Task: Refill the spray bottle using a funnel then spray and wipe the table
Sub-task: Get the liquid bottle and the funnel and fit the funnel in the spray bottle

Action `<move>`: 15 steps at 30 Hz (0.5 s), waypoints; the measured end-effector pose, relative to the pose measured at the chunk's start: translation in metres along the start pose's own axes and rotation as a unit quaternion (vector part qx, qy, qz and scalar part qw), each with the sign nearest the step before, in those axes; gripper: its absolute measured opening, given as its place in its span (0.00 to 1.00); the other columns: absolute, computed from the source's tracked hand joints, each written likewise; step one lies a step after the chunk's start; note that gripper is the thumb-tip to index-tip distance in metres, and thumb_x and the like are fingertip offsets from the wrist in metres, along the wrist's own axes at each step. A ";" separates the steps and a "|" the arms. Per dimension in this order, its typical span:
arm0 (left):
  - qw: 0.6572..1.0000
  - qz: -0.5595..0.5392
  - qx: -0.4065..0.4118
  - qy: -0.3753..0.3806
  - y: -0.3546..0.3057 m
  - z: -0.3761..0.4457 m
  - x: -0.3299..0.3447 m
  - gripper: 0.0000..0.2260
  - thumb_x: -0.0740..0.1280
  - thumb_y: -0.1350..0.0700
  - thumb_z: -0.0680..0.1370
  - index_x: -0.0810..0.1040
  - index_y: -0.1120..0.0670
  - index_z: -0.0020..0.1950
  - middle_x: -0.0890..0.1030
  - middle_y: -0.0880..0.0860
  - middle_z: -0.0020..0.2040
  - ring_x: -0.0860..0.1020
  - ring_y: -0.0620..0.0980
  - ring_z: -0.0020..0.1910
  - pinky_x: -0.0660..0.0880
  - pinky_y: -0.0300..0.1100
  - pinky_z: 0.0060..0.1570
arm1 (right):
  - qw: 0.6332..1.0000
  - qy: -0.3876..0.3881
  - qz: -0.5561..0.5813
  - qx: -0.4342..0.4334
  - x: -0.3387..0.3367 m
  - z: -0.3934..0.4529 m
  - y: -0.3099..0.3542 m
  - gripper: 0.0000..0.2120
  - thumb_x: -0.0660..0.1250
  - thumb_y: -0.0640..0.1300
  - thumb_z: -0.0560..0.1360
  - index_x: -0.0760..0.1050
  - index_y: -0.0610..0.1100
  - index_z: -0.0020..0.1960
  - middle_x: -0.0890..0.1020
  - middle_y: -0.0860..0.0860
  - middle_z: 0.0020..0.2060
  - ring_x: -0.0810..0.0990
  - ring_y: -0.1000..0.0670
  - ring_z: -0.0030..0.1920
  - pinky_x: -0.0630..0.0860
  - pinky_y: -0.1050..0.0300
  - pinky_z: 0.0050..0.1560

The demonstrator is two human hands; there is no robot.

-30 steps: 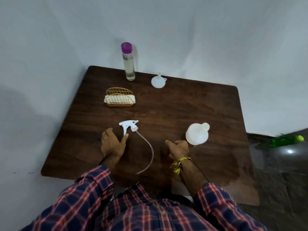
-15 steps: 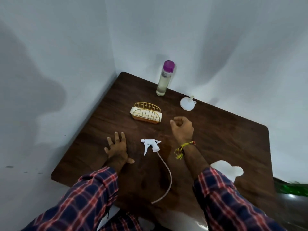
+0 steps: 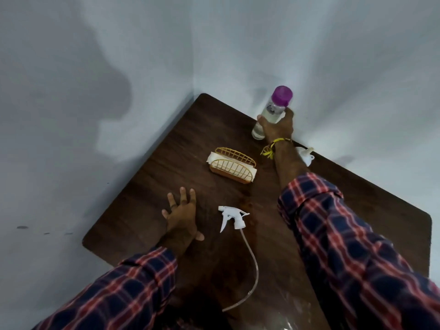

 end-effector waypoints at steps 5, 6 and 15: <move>1.000 0.004 0.001 0.005 -0.001 -0.001 -0.001 0.64 0.82 0.49 0.61 0.35 0.49 0.78 0.35 0.53 0.78 0.35 0.66 0.75 0.50 0.70 0.70 | 0.999 -0.020 -0.010 -0.033 -0.004 0.012 0.004 0.27 0.75 0.48 0.70 0.72 0.41 0.65 0.80 0.46 0.60 0.78 0.45 0.59 0.69 0.64 0.51; 1.000 0.002 0.001 0.006 -0.001 -0.002 -0.002 0.64 0.82 0.49 0.61 0.35 0.49 0.78 0.35 0.53 0.78 0.35 0.66 0.75 0.50 0.70 0.70 | 0.999 -0.026 -0.009 -0.038 -0.006 0.011 0.003 0.26 0.76 0.48 0.70 0.72 0.41 0.64 0.80 0.45 0.59 0.78 0.45 0.59 0.69 0.64 0.50; 1.000 0.004 -0.001 -0.004 -0.002 -0.009 -0.006 0.64 0.82 0.50 0.60 0.35 0.48 0.78 0.35 0.53 0.78 0.36 0.65 0.76 0.51 0.70 0.70 | 0.993 -0.094 0.009 -0.066 -0.070 -0.065 -0.029 0.24 0.76 0.48 0.69 0.75 0.40 0.60 0.83 0.46 0.54 0.81 0.51 0.50 0.72 0.66 0.48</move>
Point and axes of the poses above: each hand's wrist, its own z-axis towards the middle knuckle, its own x-axis out of the palm, y = z × x, the point moved 7 cm from there along z, towards the middle knuckle
